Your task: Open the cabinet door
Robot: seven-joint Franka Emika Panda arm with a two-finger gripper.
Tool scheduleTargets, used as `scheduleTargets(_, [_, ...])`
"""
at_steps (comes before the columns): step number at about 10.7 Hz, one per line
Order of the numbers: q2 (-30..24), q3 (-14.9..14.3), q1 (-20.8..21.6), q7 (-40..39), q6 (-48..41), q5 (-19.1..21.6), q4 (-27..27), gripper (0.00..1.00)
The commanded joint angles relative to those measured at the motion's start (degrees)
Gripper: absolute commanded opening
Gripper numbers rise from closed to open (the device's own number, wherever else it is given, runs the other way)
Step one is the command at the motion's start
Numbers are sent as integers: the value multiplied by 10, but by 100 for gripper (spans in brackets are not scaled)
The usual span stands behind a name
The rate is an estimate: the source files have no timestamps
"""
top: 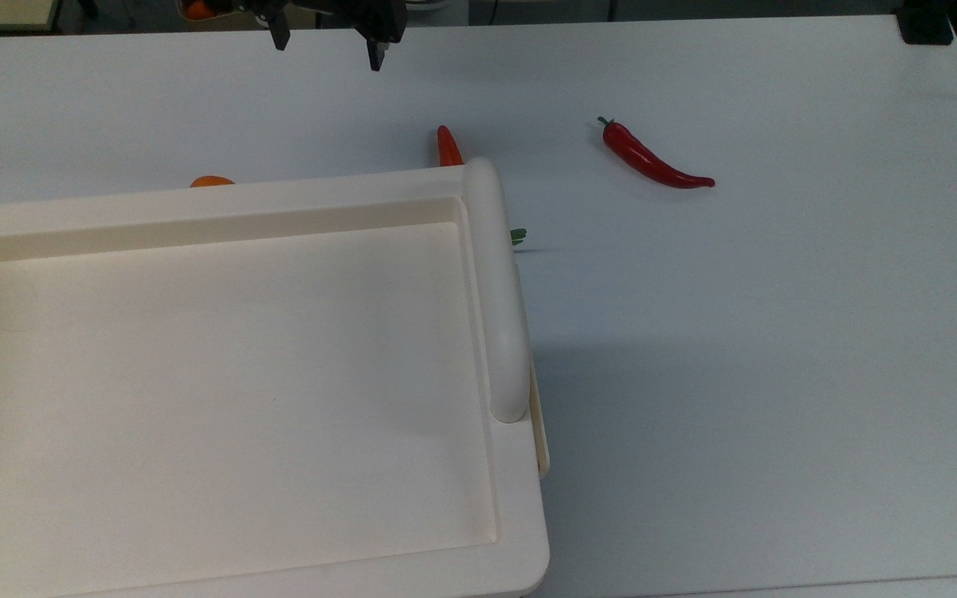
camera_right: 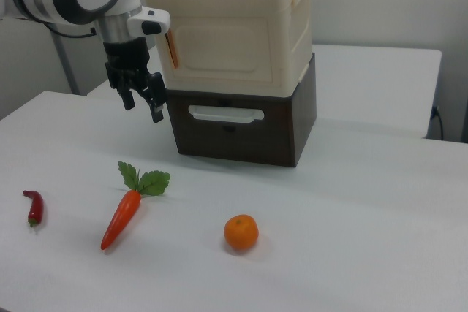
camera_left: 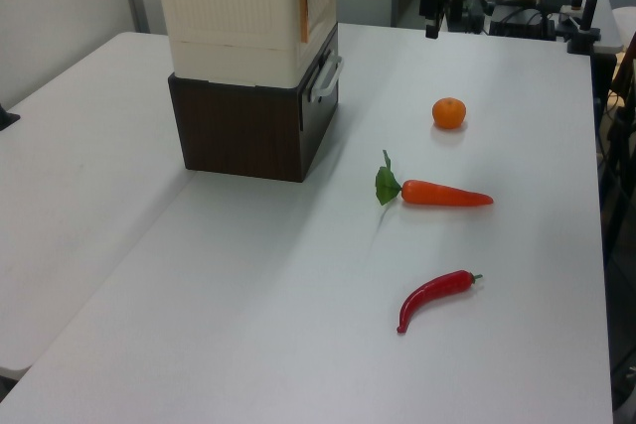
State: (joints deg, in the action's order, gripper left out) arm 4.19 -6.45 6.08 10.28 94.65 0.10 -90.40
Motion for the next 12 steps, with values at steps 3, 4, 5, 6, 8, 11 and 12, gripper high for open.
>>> scheduleTargets(3, [-6,-4,-3,-11,-3,-5,1,100])
scheduleTargets(4, [-6,-4,-3,-11,-3,-5,1,100])
scheduleTargets(5, [-6,-4,-3,-11,-3,-5,1,100])
scheduleTargets(6, [-7,-5,-4,-11,-3,-5,3,100])
scheduleTargets(8, [-6,-4,-10,-11,-3,-4,8,100])
scheduleTargets(11, [-6,-4,-11,-11,-2,-4,8,100])
scheduleTargets(12, [-6,-4,-11,-11,-3,-4,8,100])
